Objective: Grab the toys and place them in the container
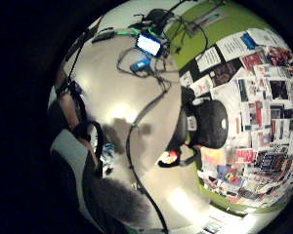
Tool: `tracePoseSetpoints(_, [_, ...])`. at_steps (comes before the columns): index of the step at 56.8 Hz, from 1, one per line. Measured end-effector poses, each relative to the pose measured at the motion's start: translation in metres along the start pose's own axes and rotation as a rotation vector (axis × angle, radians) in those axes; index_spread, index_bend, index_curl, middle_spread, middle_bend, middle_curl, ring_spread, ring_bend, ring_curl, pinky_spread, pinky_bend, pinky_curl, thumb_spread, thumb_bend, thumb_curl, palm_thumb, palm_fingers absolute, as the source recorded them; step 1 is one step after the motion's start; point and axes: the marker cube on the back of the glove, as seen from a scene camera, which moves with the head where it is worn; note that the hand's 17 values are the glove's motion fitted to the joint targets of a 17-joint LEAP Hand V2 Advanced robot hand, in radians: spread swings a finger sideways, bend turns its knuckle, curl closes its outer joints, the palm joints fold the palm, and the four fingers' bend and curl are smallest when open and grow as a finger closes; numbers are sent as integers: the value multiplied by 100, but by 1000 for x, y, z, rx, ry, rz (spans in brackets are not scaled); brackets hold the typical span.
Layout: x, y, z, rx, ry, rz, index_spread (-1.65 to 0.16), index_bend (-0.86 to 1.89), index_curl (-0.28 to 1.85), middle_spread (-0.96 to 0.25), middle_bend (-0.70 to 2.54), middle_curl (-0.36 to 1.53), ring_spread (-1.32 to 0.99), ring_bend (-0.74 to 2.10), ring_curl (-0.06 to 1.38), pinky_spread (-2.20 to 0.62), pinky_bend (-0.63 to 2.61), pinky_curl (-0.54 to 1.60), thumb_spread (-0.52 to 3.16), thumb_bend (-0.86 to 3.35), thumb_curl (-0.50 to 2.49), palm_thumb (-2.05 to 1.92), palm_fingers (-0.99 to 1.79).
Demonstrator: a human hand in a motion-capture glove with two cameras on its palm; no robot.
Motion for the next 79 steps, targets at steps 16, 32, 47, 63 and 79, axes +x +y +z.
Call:
tracePoseSetpoints(16, [-135,-6,-98,278,-97,-111,-24,61,81,-28,68,64,-38,138,66,-39,125,55,58,28,101,73,89])
tracePoseSetpoints(32, [-242,-33,-120,397,-253,-284,-25,65,94,-29,70,79,-38,143,70,-38,132,57,52,30,114,69,82])
tracePoseSetpoints(47, [-269,-49,-112,259,-393,-363,-27,22,83,-13,29,70,-20,86,59,-17,133,55,89,2,94,25,-50])
tracePoseSetpoints(63, [-230,-25,-111,290,-319,-325,-28,11,56,2,8,45,-1,24,32,3,100,38,109,-4,62,2,-32])
tracePoseSetpoints(79, [-127,43,-53,250,-310,-235,-27,12,42,3,9,31,1,17,30,6,88,34,113,-4,46,-2,-26])
